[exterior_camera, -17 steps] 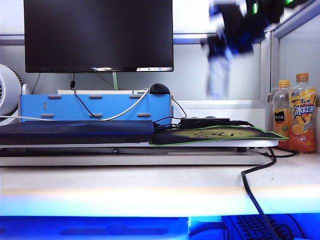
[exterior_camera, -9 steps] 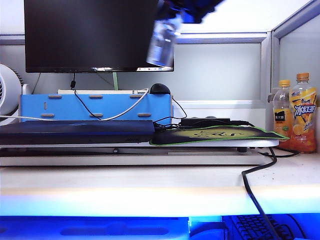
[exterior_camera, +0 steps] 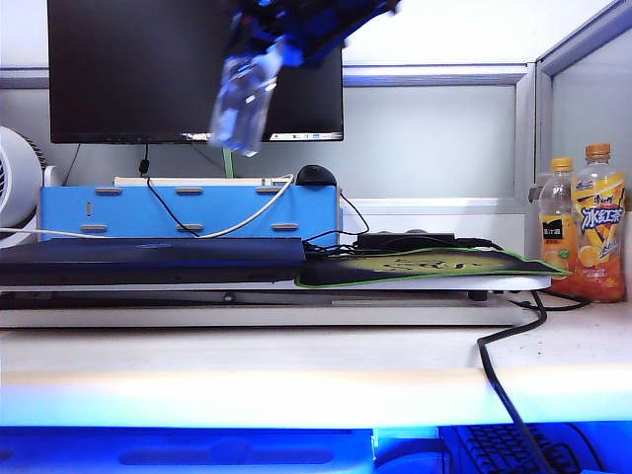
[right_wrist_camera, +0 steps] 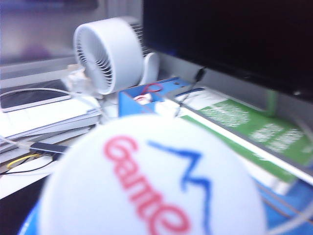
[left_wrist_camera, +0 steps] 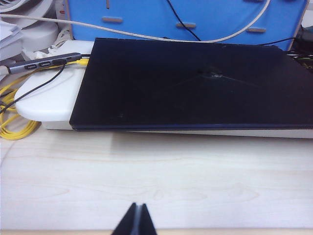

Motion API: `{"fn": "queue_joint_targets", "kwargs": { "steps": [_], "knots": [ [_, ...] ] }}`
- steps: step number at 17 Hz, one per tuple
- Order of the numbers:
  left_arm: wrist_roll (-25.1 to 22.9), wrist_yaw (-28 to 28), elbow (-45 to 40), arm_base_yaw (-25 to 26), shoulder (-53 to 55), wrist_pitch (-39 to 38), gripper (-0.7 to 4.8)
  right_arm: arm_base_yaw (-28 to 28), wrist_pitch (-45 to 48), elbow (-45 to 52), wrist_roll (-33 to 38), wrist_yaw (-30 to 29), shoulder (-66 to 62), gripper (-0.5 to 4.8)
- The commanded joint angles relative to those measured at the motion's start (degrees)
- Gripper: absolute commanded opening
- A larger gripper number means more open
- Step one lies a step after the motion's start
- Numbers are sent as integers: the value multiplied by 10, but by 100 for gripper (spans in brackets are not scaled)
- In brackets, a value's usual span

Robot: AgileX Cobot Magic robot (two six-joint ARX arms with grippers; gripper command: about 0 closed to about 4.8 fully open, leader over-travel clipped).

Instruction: Pick up the mineral water bottle and place it on the laptop.

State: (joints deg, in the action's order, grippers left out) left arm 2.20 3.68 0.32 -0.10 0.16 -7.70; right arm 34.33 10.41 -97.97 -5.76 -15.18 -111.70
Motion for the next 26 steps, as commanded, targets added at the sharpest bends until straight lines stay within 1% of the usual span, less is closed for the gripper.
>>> {"fn": "queue_joint_targets", "kwargs": {
  "steps": [1,7,10,12,16,18,22,26],
  "knots": [
    [0,2,1,0,-1,5,-2,15,35,-30,2,0,-26,211],
    [0,2,1,0,-1,5,-2,37,22,-75,6,7,-87,211],
    [0,2,1,0,-1,5,-2,45,17,-76,6,17,-104,211],
    [0,2,1,0,-1,5,-2,45,7,-76,-7,50,-111,211],
    [0,2,1,0,-1,5,-2,45,-2,-76,-14,76,-116,211],
    [0,2,1,0,-1,5,-2,45,-17,-76,-19,122,-118,211],
    [0,2,1,0,-1,5,-2,45,-21,-76,-20,118,-118,211],
    [0,2,1,0,-1,5,-2,45,-46,-76,-22,89,-125,211]
  ]
}}
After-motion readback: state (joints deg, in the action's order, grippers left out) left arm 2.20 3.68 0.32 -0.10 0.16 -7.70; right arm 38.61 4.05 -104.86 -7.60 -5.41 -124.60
